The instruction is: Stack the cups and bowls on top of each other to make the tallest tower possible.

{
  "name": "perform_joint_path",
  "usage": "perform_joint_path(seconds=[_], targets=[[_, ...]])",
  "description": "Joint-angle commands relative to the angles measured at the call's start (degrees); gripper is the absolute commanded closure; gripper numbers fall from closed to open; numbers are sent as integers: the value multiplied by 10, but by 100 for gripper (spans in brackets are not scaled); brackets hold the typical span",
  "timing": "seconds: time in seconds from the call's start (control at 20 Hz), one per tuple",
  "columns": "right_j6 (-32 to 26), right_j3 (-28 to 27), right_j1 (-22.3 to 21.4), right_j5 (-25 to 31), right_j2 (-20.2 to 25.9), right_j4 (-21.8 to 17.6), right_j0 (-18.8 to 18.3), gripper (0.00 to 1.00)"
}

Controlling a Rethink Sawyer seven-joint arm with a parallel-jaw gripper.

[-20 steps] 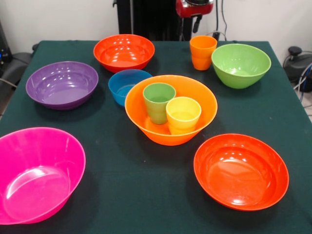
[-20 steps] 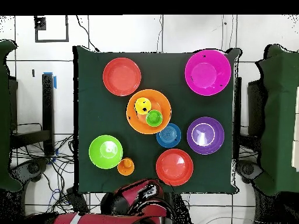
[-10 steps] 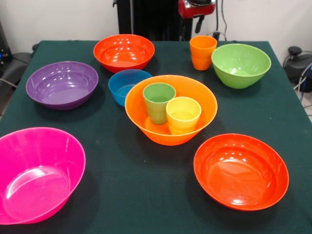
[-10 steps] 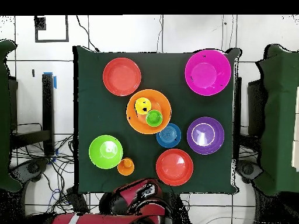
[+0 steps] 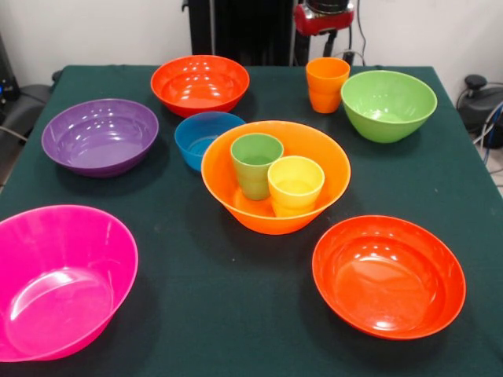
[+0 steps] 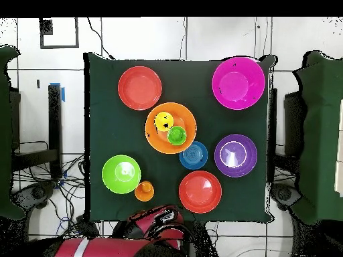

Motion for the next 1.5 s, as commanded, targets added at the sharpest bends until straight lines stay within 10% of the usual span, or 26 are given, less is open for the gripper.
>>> perform_joint_path(seconds=[0.05,1.5], targets=[[104,-53,31,-52,54,40,12,0],[60,-65,-2,23,50,36,17,0]])
